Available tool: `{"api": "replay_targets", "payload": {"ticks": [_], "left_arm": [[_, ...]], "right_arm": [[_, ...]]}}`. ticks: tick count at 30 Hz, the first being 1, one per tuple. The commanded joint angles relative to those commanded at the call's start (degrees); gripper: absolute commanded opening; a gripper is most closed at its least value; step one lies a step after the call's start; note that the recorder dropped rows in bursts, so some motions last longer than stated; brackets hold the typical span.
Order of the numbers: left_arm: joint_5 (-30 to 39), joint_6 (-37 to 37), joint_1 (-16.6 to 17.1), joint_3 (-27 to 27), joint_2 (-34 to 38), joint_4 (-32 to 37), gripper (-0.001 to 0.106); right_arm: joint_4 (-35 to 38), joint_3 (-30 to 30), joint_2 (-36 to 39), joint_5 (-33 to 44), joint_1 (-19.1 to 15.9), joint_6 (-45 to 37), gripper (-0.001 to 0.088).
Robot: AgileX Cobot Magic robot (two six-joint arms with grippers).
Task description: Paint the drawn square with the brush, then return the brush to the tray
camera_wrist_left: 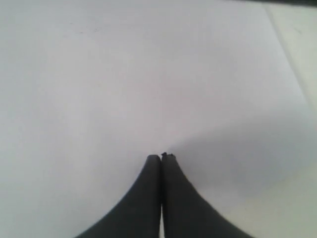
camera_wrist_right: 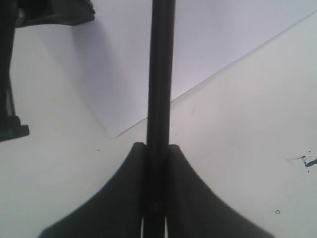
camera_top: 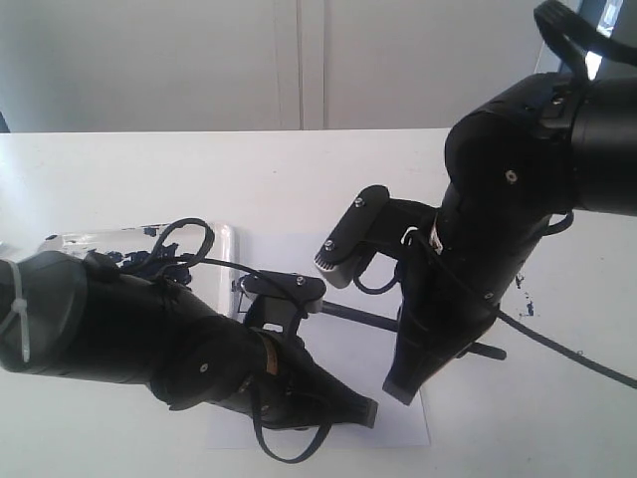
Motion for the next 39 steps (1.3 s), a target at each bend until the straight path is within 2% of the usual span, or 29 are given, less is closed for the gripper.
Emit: {"api": "replay_targets", "payload": {"ticks": [13, 22, 39], "left_arm": [[0.0, 0.0, 0.0, 0.0, 0.0, 0.0, 0.0], [-0.02, 0.08, 0.0, 0.0, 0.0, 0.24, 0.0], [-0.02, 0.08, 0.0, 0.0, 0.0, 0.37, 0.0]], "right_arm": [[0.1, 0.0, 0.0, -0.8, 0.0, -0.22, 0.0], [0.26, 0.0, 3.01, -1.2, 0.0, -0.33, 0.0], [1.32, 0.0, 3.01, 1.1, 0.0, -2.33, 0.0]]}}
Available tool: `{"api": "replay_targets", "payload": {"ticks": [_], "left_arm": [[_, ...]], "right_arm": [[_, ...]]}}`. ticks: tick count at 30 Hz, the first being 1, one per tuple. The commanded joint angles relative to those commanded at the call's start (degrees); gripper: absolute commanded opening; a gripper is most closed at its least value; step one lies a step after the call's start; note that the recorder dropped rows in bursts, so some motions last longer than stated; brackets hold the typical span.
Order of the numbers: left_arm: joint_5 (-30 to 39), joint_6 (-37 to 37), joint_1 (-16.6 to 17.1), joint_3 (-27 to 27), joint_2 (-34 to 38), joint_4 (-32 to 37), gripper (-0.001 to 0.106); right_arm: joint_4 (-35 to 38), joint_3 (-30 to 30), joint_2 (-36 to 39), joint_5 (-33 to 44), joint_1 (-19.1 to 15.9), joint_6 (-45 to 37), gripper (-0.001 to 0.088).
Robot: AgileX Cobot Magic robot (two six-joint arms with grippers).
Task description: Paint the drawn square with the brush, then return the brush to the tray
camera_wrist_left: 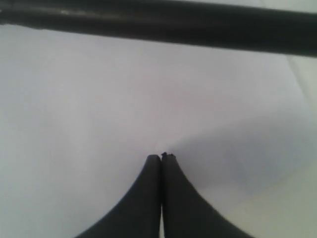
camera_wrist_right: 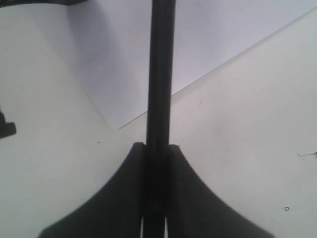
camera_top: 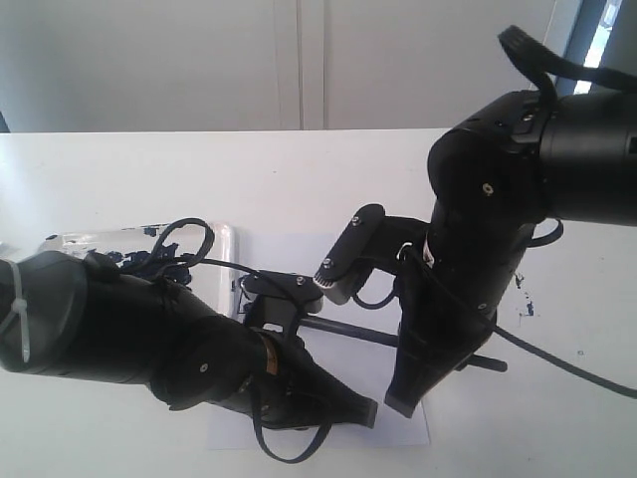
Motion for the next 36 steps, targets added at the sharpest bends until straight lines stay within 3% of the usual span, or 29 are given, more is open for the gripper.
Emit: {"api": "replay_targets", "payload": {"ticks": [26, 36], "left_arm": [[1.01, 0.13, 0.0, 0.0, 0.0, -0.02, 0.0], [0.92, 0.13, 0.0, 0.0, 0.0, -0.02, 0.0]], "right_arm": [[-0.23, 0.0, 1.12, -3.47, 0.0, 0.11, 0.0], [-5.12, 0.0, 1.14, -5.04, -0.11, 3.11, 0.0]]}}
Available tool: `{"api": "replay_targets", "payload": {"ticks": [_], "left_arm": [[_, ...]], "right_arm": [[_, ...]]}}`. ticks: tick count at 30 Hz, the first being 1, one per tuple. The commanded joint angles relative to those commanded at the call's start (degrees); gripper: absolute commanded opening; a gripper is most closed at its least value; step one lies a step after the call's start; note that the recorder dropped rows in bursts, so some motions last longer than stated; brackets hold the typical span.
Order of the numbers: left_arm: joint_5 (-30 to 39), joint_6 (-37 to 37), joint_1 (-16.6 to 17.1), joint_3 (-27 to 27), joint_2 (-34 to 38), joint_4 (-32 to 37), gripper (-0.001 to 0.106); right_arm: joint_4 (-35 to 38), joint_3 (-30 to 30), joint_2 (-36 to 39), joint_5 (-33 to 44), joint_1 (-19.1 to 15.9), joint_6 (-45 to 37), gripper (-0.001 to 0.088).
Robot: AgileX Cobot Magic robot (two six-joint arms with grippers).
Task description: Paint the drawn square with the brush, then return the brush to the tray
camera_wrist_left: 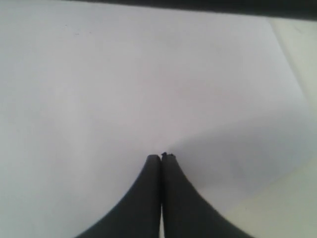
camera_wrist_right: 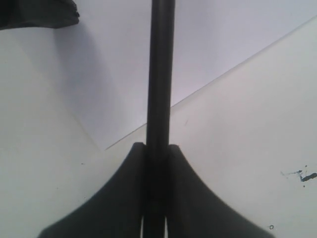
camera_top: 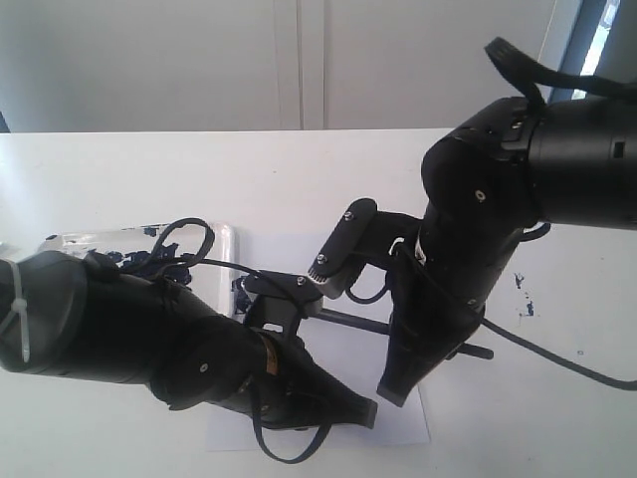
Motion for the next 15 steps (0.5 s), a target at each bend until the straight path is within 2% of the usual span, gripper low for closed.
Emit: {"api": "replay_targets", "payload": {"ticks": [8, 15], "left_arm": [[0.0, 0.0, 0.0, 0.0, 0.0, 0.0, 0.0], [0.15, 0.12, 0.0, 0.0, 0.0, 0.04, 0.0]], "right_arm": [[0.05, 0.0, 0.0, 3.4, 0.0, -1.44, 0.0], [5.46, 0.0, 0.0, 3.4, 0.0, -6.38, 0.0]]}}
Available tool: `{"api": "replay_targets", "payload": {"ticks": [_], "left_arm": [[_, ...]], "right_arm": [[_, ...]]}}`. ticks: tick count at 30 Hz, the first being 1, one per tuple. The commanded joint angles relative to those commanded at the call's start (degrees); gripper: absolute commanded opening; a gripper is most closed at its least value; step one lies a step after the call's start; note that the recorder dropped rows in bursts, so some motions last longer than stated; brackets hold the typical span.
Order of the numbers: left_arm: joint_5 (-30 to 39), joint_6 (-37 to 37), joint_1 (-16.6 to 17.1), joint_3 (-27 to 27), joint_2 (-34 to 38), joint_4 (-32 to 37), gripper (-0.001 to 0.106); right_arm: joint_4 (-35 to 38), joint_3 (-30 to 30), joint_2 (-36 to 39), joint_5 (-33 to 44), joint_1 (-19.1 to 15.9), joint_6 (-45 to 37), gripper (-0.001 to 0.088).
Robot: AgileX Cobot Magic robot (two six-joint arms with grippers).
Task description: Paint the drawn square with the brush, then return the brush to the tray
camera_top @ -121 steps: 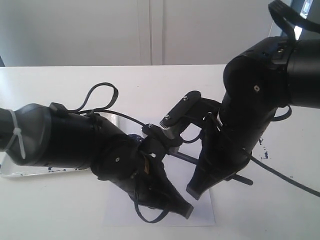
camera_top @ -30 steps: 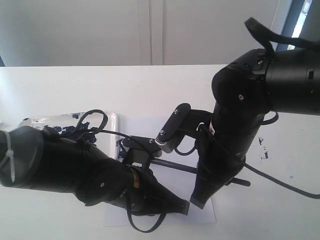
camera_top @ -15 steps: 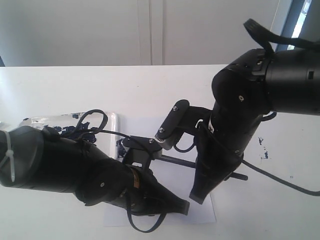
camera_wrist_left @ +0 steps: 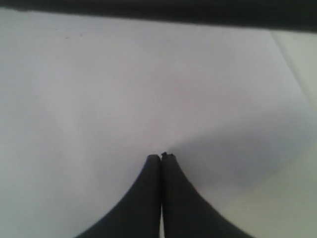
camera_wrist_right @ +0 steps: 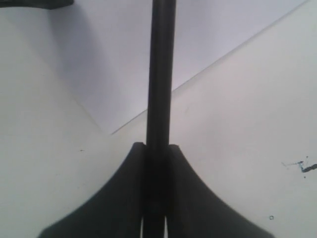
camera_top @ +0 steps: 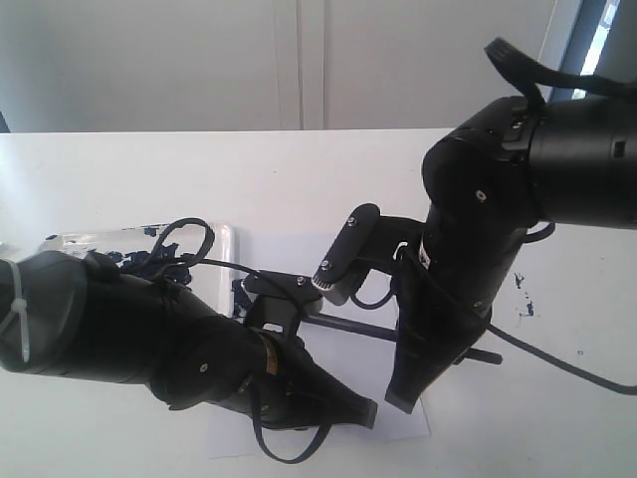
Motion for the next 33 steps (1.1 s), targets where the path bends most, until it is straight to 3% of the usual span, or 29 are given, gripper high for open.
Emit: {"api": "replay_targets", "payload": {"ticks": [8, 18, 33], "left_arm": [[-0.1, 0.0, 0.0, 0.0, 0.0, 0.0, 0.0], [-0.1, 0.36, 0.0, 0.0, 0.0, 0.26, 0.0], [-0.1, 1.2, 0.0, 0.0, 0.0, 0.26, 0.0]], "right_arm": [[-0.34, 0.0, 0.0, 0.01, 0.0, 1.33, 0.0], [-8.54, 0.0, -0.11, 1.49, 0.0, 9.93, 0.0], [-2.62, -0.08, -1.39, -0.05, 0.0, 3.91, 0.0]]}}
